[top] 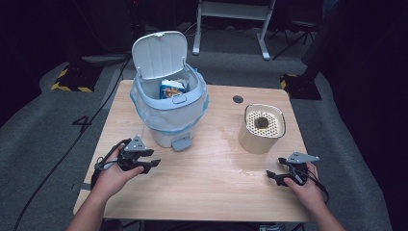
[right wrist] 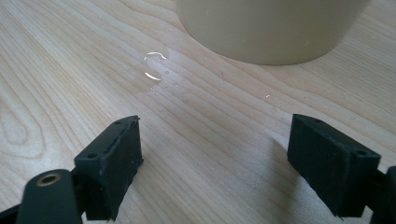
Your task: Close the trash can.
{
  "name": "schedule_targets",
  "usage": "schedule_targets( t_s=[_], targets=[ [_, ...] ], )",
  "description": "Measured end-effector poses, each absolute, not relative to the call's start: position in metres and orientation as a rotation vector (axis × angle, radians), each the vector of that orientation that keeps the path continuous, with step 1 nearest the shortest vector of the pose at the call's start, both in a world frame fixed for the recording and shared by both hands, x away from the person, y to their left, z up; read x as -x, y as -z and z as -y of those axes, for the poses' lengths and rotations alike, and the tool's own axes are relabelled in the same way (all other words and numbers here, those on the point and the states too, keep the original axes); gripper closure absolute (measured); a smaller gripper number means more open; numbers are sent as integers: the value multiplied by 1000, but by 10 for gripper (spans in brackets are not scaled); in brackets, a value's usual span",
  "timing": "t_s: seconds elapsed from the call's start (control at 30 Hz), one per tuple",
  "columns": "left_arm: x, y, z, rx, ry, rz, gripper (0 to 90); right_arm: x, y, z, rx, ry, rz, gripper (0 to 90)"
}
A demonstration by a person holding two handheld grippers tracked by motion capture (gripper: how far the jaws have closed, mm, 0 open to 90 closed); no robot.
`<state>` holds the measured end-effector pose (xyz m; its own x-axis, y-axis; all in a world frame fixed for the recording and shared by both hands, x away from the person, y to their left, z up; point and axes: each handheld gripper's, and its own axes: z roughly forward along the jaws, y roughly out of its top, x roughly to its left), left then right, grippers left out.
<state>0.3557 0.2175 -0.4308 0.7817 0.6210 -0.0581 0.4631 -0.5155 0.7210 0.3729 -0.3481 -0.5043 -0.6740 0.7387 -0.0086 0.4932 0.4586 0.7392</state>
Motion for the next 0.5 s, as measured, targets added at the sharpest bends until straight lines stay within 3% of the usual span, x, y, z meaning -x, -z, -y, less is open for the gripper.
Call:
schedule_targets(
  t_s=[0.5],
  targets=[
    [-367, 364, -262, -2082, -201, -639, 564, -373, 504, 348, -1047, -1048, -2384, 178]
  ],
)
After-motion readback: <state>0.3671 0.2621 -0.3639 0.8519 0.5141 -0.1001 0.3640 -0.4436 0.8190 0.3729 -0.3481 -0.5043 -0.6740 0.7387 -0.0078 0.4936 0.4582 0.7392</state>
